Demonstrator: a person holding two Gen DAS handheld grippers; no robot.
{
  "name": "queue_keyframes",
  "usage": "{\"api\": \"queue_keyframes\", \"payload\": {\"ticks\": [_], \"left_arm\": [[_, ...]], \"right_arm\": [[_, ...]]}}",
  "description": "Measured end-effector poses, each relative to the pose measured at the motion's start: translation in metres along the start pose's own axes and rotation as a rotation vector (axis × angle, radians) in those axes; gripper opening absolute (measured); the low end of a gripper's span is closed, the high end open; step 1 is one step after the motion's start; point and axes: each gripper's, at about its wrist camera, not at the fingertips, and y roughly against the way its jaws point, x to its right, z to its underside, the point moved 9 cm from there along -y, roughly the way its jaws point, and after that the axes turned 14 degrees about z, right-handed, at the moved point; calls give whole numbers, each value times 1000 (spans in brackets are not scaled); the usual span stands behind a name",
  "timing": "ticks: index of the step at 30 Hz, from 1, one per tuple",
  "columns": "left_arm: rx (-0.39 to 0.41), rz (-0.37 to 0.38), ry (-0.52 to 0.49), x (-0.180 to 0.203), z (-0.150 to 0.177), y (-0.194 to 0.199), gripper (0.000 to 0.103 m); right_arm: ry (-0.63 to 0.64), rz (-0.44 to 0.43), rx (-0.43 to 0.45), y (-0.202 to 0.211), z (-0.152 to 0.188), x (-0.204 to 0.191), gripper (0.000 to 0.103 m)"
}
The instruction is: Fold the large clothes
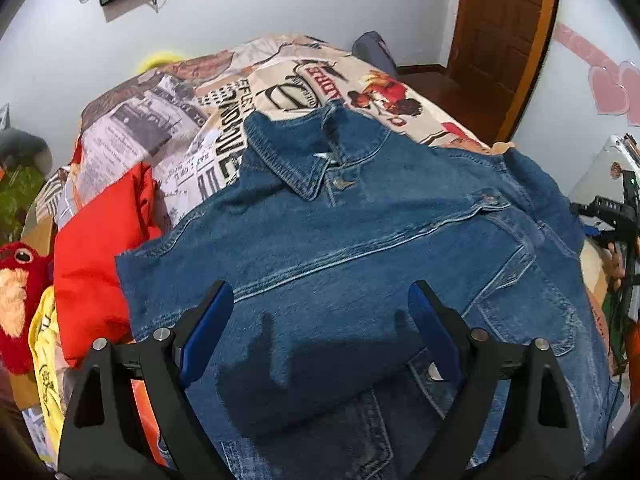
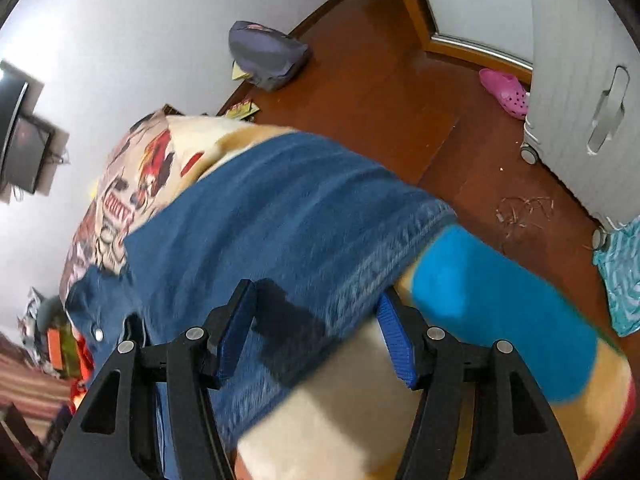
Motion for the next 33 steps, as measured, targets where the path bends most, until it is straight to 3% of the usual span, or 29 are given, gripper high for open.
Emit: {"api": "queue_keyframes", "payload": {"ticks": [5, 7, 11, 13, 17, 20, 24, 27, 33], "left_arm": [[-9, 3, 56, -13, 10, -5, 89], [-11, 2, 74, -17, 13, -4, 89], [-3, -11, 84, -22, 17, 1, 89], [2, -13, 84, -24, 18, 5, 89], [9, -27, 78, -26, 20, 11, 89], [18, -27, 76, -25, 20, 16, 89], [27, -29, 73, -24, 20, 19, 89], [31, -23, 74, -23, 22, 21, 89], [29, -12, 62, -18, 27, 27, 89]], "right_arm": [[-25, 41, 16, -12, -18, -1, 54], [-23, 75, 33, -12, -22, -1, 47], [39, 119, 66, -4, -26, -12, 21], [94, 134, 96, 9, -26, -22, 15], [187, 102, 182, 45, -27, -52, 12], [276, 3, 263, 86, -22, -93, 11], [453, -141, 346, 139, 12, -159, 11], [567, -181, 370, 154, 46, -197, 11], [720, -166, 249, 108, 121, -237, 11]]}}
